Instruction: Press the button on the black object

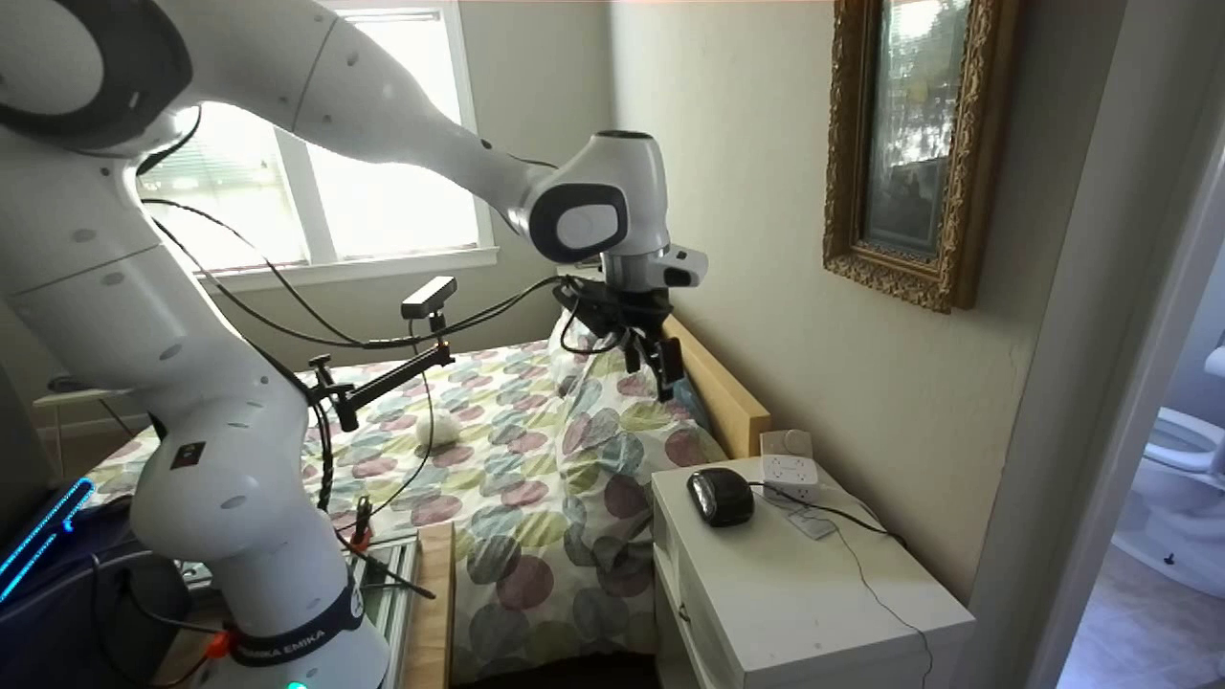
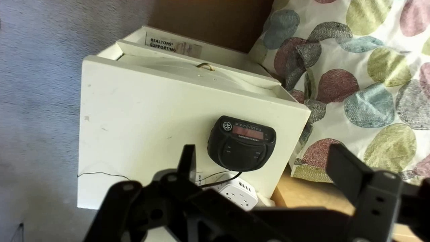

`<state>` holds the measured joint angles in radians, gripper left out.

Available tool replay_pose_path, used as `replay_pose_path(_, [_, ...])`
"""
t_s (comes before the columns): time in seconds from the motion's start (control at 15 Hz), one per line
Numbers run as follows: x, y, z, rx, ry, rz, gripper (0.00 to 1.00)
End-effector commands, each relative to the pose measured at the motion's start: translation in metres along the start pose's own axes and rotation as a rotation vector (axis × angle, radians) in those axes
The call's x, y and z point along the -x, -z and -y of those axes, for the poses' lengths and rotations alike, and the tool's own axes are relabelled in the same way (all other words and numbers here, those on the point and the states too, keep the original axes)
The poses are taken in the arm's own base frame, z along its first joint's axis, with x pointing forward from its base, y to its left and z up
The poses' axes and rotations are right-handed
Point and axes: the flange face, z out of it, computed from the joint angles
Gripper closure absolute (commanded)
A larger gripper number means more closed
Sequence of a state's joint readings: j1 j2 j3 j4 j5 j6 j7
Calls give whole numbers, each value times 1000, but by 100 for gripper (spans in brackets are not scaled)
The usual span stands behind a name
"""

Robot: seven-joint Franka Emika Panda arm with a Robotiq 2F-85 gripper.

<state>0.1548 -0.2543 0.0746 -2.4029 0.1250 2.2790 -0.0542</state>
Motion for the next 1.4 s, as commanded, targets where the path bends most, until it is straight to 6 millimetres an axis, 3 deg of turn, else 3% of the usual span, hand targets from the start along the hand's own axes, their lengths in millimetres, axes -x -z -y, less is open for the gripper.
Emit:
replay_pose_path(0.0, [-19, -30, 12, -17, -18, -33, 0])
replay_pose_path(0.27, [-30, -59, 21, -10, -87, -90, 0])
replay_pose_path(0.73, [-38, -110, 17, 4, -177, -129, 0])
replay_pose_path(0.8, [-33, -98, 16, -6, -150, -119, 0])
replay_pose_path(0.93, [-33, -109, 15, -5, -165, -115, 0])
replay_pose_path(1.33, [-34, -116, 15, 1, -175, -113, 0])
